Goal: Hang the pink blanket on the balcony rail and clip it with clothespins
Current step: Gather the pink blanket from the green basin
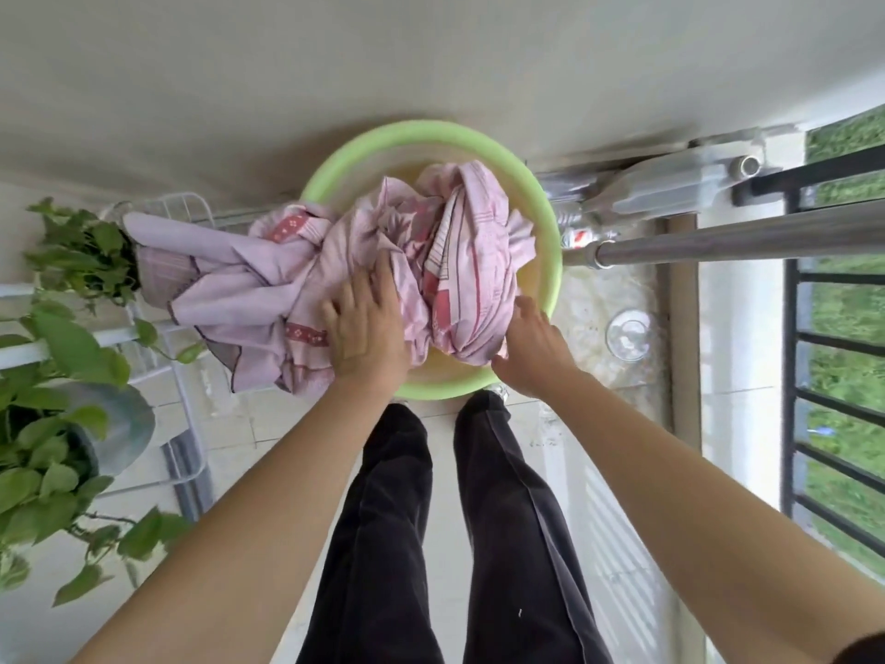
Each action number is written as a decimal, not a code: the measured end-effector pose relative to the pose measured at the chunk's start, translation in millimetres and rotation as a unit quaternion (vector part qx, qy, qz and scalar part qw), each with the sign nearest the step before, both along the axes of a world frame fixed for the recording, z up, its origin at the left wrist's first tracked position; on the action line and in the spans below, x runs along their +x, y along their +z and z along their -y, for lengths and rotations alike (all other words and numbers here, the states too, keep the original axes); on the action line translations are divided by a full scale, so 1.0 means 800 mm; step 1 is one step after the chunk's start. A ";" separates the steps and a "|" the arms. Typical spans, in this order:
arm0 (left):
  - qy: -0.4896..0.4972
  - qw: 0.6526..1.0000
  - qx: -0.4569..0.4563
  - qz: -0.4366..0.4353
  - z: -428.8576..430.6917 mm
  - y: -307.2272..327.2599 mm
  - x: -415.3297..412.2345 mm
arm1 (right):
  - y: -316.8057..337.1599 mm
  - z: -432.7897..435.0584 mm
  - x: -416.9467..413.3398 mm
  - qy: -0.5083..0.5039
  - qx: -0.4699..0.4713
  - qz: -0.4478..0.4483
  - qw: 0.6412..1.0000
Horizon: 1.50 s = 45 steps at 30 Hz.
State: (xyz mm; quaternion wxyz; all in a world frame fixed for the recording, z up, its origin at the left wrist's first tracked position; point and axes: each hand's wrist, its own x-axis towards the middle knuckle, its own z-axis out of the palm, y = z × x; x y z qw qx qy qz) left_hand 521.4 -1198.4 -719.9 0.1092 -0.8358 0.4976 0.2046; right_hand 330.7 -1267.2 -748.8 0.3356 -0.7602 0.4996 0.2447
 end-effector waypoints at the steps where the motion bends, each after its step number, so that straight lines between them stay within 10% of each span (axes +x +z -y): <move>1: 0.023 1.000 -0.007 0.006 0.006 -0.002 0.006 | 0.005 0.003 -0.001 -0.041 -0.010 0.014 0.999; 6: 0.119 0.987 -0.081 -0.075 0.026 0.010 0.045 | 0.018 0.065 0.011 -0.152 -0.152 0.070 0.974; 14: 0.137 0.966 -0.188 -0.116 -0.006 0.035 0.078 | 0.048 0.144 0.059 0.223 -0.185 0.188 0.939; 19: 0.247 0.940 -0.181 -0.152 -0.031 0.066 0.095 | 0.123 0.135 0.057 -0.096 -0.135 0.278 0.946; 23: 0.227 0.930 -0.255 -0.134 -0.042 0.121 0.079 | 0.199 0.140 0.066 -0.300 -0.101 0.369 0.874; 31: 0.196 0.850 -0.269 -0.409 -0.004 0.255 0.034 | 0.350 0.116 0.093 -0.347 -0.050 0.452 0.820; 36: 0.231 0.849 -0.397 -0.260 0.015 0.399 0.099 | 0.458 0.103 0.117 -0.322 -0.081 0.504 0.797; 42: 0.212 0.736 -0.588 -0.262 0.014 0.599 0.179 | 0.590 0.085 0.165 -0.251 -0.006 0.584 0.772; 45: 0.256 0.588 -0.648 -0.410 0.009 0.686 0.187 | 0.647 0.065 0.181 -0.162 0.060 0.611 0.772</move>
